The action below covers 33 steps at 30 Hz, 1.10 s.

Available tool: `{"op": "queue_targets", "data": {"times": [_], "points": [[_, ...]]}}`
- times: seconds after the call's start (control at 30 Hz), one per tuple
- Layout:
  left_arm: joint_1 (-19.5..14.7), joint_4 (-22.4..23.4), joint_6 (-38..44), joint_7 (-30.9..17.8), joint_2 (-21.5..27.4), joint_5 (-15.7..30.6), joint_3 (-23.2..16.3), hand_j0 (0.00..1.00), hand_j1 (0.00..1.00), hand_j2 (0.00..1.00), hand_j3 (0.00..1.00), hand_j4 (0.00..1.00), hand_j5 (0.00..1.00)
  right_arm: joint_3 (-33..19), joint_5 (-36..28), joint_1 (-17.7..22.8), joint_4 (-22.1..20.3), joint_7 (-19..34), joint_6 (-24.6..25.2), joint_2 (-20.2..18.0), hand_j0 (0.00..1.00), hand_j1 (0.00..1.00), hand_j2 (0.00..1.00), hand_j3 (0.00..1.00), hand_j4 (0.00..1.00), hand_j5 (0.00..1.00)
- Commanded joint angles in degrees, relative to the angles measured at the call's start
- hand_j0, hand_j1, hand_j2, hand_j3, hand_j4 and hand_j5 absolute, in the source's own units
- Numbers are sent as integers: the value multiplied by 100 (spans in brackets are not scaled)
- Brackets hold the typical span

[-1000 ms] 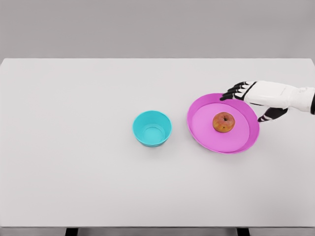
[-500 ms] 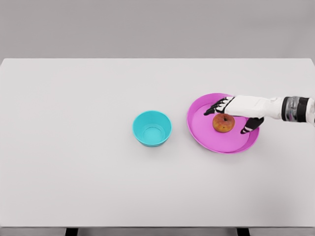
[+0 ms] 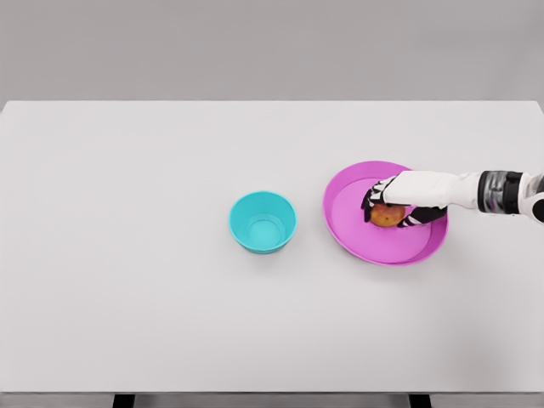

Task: Put the apple from the pink plate into the blue bowl with your right arm

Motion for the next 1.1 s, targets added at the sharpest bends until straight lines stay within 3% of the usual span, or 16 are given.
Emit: {"op": "queue_targets", "data": {"times": [0.0, 0.23, 0.47, 0.7, 1.07], "points": [[0, 0, 0, -1, 0, 2, -1, 100, 100, 100, 100, 100, 100, -2, -33, -9, -8, 9, 9, -3, 46, 46, 46, 46, 46, 46], [0, 0, 0, -1, 0, 2, -1, 100, 100, 100, 100, 100, 100, -73, -59, -228, -114, 9, 9, -3, 46, 46, 46, 46, 46, 46], [0, 0, 0, -1, 0, 2, -1, 100, 100, 100, 100, 100, 100, -64, -68, -360, -711, 9, 9, 84, 46, 46, 46, 46, 46, 46], [0, 0, 0, -1, 0, 2, -1, 100, 100, 100, 100, 100, 100, -46, -59, -360, -1125, 9, 9, 603, 46, 46, 46, 46, 46, 46], [0, 0, 0, -1, 0, 2, -1, 100, 100, 100, 100, 100, 100, 121, 37, -396, -1125, 9, 9, 1420, 46, 46, 46, 46, 46, 46]]}}
